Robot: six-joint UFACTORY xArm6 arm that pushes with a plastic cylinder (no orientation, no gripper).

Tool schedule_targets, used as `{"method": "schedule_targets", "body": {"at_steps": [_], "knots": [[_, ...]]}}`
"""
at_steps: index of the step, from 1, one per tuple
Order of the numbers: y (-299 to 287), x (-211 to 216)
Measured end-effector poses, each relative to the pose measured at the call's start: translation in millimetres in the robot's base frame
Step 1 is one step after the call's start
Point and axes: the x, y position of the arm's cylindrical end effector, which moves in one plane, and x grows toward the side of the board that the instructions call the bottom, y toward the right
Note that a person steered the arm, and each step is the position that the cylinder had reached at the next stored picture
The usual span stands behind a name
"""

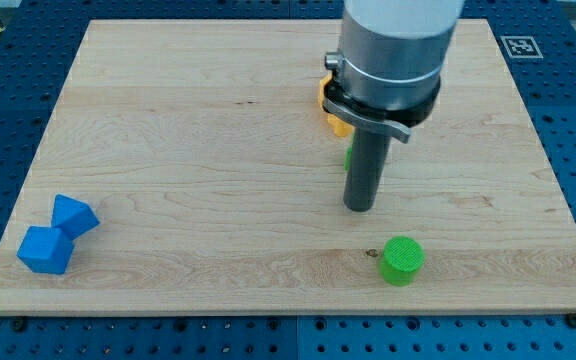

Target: Push the green star below the yellow heart

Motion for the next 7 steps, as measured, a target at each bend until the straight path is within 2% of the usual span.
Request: {"method": "schedule_targets", "body": {"at_steps": [2, 4, 7], "knots": [[34, 2], [34, -29], [34, -48]]}}
